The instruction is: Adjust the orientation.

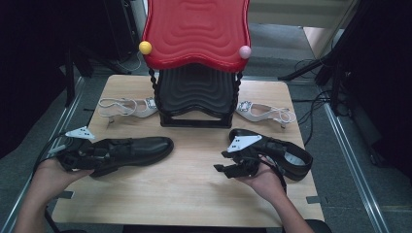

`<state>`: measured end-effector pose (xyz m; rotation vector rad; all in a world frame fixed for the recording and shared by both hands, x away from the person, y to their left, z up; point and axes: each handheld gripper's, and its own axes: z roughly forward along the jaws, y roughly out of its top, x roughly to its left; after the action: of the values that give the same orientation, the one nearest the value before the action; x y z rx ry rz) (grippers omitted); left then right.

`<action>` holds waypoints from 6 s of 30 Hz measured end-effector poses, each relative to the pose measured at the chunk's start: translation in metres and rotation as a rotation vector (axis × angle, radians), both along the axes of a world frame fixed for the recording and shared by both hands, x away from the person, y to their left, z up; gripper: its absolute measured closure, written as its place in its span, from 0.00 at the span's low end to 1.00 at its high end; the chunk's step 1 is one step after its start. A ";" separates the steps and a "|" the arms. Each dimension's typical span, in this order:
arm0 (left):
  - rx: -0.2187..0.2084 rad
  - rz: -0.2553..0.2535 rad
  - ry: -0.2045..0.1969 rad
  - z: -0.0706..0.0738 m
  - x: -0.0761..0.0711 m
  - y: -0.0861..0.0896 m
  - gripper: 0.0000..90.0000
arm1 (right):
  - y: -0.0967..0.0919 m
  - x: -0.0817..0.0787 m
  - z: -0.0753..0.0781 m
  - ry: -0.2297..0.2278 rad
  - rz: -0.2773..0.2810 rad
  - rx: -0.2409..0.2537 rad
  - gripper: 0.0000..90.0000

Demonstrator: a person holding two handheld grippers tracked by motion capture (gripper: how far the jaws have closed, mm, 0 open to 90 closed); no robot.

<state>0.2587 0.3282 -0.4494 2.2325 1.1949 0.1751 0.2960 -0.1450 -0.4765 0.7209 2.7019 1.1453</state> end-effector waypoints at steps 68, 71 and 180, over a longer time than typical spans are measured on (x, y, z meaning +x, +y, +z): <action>-0.163 -0.145 0.064 0.000 0.048 -0.202 0.91 | -0.016 -0.006 0.004 -0.005 -0.051 0.043 0.53; -0.146 -0.148 0.074 -0.006 0.050 -0.206 0.91 | -0.016 -0.005 0.003 -0.005 -0.048 0.039 0.53; -0.207 -0.210 0.163 -0.058 0.055 -0.166 1.00 | 0.031 0.005 -0.017 0.150 -0.184 0.056 1.00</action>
<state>0.3141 0.1620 -0.5075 2.2015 1.0007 -0.2087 0.3010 -0.1142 -0.4933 1.0795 2.6606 1.1697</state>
